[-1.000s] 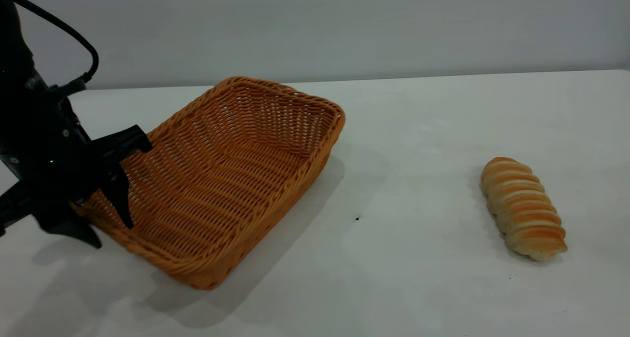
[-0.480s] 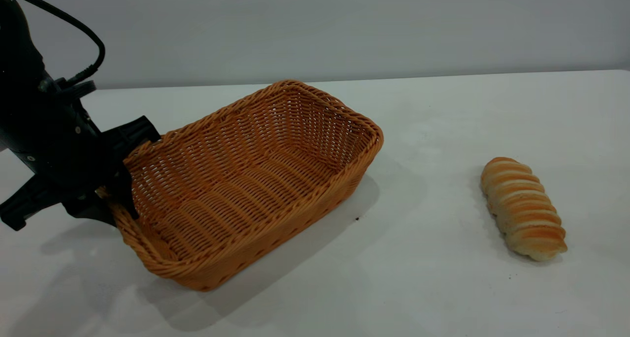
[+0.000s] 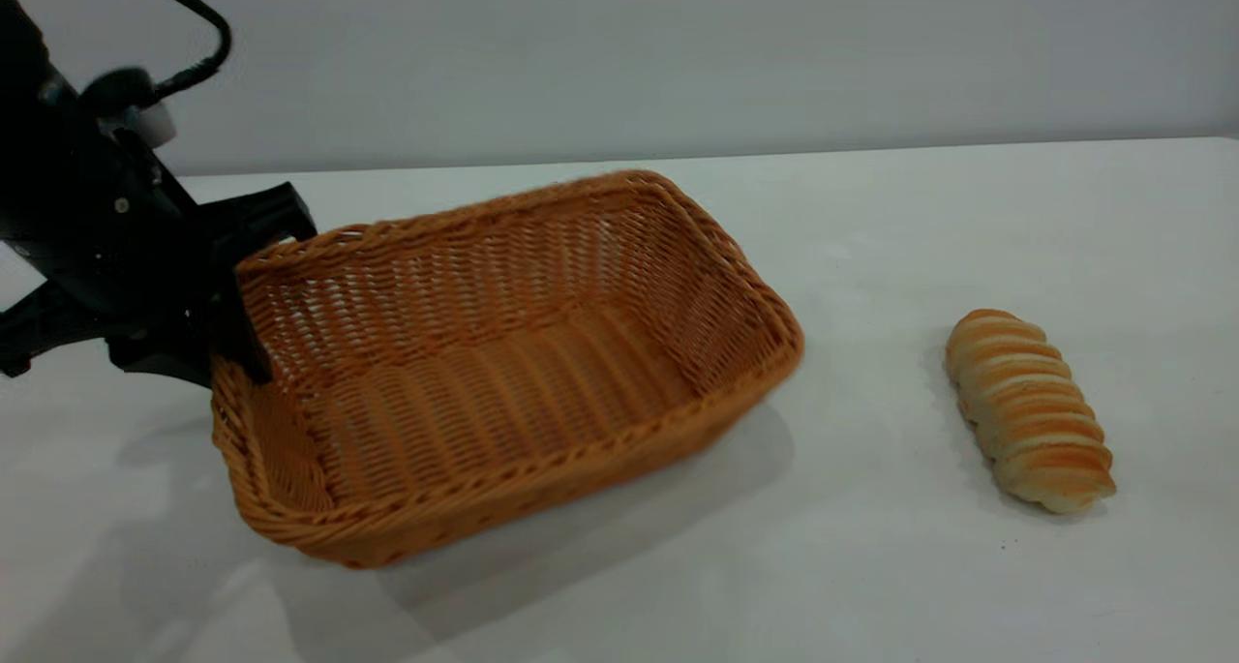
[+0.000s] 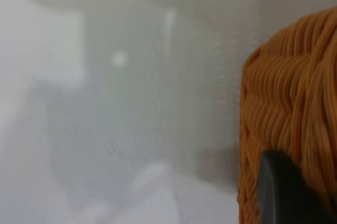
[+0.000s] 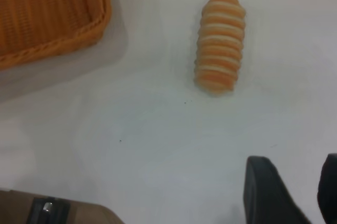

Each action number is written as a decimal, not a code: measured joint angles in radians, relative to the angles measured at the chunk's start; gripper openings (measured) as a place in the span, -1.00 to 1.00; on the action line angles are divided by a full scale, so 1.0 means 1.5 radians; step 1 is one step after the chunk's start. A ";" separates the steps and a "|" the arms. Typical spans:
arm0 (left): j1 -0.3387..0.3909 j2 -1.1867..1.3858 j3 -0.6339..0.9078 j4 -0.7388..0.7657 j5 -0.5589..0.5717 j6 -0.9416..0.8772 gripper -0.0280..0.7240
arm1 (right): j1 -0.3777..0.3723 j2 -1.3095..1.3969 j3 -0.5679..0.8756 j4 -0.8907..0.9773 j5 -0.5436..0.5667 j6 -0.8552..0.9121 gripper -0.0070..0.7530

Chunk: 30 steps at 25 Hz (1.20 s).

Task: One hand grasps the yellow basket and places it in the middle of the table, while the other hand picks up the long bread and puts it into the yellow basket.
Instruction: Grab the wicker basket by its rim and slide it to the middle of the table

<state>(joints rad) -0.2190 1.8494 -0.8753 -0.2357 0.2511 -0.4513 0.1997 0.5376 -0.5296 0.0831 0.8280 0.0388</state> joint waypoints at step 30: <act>-0.017 0.101 -0.095 -0.249 0.021 0.463 -0.15 | 0.000 0.000 0.006 0.000 0.000 -0.007 -0.22</act>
<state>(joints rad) -0.2447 2.0006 -1.0183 -0.6091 0.2830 0.2431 0.1997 0.5376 -0.5200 0.0830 0.8280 0.0286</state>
